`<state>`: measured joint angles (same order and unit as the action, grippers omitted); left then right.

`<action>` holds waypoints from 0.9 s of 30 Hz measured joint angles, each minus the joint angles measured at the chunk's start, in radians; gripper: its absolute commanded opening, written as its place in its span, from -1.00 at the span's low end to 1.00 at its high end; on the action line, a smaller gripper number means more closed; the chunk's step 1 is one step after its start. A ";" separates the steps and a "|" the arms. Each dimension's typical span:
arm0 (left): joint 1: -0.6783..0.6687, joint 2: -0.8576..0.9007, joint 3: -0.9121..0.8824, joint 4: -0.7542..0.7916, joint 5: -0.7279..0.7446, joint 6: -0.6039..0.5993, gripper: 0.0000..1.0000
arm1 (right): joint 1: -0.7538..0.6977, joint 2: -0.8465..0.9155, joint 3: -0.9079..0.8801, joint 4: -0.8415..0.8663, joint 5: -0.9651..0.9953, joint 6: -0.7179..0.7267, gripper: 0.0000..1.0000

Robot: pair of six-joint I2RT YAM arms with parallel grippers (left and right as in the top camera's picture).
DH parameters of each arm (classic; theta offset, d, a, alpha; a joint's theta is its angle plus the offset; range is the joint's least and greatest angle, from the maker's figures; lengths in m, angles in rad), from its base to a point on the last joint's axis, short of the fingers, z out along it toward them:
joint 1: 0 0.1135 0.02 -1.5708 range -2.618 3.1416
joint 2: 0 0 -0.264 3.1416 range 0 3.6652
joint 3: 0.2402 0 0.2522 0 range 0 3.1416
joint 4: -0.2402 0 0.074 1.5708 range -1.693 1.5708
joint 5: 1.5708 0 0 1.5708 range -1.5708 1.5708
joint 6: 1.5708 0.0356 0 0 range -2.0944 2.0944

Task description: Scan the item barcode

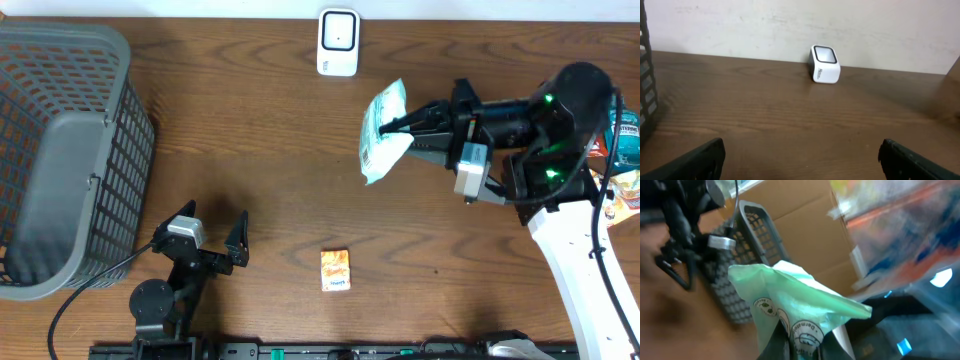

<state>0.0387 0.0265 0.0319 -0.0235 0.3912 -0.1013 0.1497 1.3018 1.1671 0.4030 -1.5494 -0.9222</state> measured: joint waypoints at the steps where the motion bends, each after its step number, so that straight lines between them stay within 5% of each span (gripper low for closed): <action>1: 0.000 0.000 0.000 0.000 0.000 0.000 0.96 | 0.000 0.000 0.000 0.045 0.001 0.005 -0.98; 13: 0.000 0.000 0.000 0.000 0.000 0.000 0.96 | 0.000 0.000 0.000 0.091 0.001 0.207 -0.98; 21: 0.000 0.000 0.000 0.000 0.000 0.000 0.96 | -0.002 0.066 0.010 -0.518 0.105 0.366 -0.97; 27: 0.000 0.000 0.000 0.000 0.000 0.000 0.96 | 0.000 0.235 0.007 -0.575 0.245 0.578 -0.98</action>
<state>0.0387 0.0265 0.0319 -0.0235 0.3912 -0.1013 0.1497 1.5372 1.1740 -0.1719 -1.3041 -0.3439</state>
